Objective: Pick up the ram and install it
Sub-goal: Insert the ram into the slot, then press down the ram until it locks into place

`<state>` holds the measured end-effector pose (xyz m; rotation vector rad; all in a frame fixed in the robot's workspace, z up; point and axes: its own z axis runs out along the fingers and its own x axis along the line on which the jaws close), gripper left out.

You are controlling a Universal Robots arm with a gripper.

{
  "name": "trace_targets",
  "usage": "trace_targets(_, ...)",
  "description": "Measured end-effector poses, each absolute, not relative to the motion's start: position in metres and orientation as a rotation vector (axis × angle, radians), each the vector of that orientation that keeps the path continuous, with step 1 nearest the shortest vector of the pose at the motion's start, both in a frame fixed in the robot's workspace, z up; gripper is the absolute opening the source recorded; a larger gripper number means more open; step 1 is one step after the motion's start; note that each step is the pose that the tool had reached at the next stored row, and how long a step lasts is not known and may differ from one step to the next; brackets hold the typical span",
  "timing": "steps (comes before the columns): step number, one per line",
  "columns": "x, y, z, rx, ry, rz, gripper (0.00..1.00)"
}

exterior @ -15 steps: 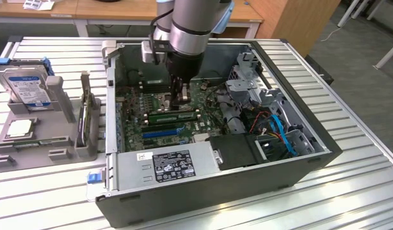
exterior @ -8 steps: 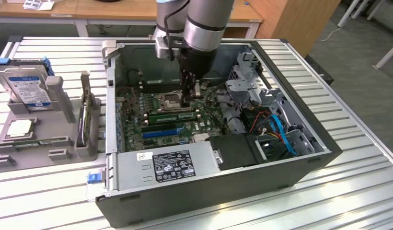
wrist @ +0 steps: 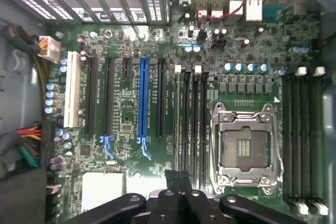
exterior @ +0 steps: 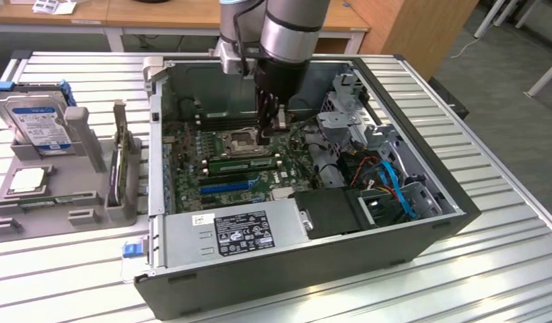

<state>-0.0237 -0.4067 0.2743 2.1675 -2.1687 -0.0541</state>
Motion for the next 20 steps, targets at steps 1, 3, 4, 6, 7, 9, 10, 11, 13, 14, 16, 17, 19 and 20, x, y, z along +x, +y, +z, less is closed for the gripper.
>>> trace_targets(1,-0.0233,-0.4067,0.2791,2.167,-2.168,-0.055,0.11)
trace_targets(3,-0.0230,-0.4067,0.2797,2.167,-2.168,-0.055,0.11)
trace_targets(4,-0.0229,-0.4067,0.2796,2.168,-2.168,-0.056,0.11)
trace_targets(6,-0.0226,-0.4068,0.2797,2.167,-2.167,-0.056,0.11)
trace_targets(7,-0.0225,-0.4068,0.2797,2.167,-2.167,-0.056,0.11)
trace_targets(9,-0.0222,-0.4068,0.2797,2.167,-2.167,-0.056,0.11)
trace_targets(10,-0.0221,-0.4068,0.2797,2.167,-2.167,-0.056,0.11)
trace_targets(11,-0.0220,-0.4068,0.2797,2.167,-2.167,-0.057,0.11)
trace_targets(13,-0.0217,-0.4068,0.2797,2.167,-2.167,-0.057,0.11)
trace_targets(14,-0.0216,-0.4068,0.2797,2.166,-2.167,-0.057,0.11)
trace_targets(16,-0.0213,-0.4068,0.2797,2.166,-2.167,-0.058,0.11)
trace_targets(17,-0.0212,-0.4067,0.2797,2.166,-2.166,-0.057,0.11)
trace_targets(19,-0.0198,-0.4058,0.2797,2.166,-2.167,-0.058,0.11)
trace_targets(20,-0.0168,-0.4058,0.2797,2.166,-2.167,-0.058,0.11)
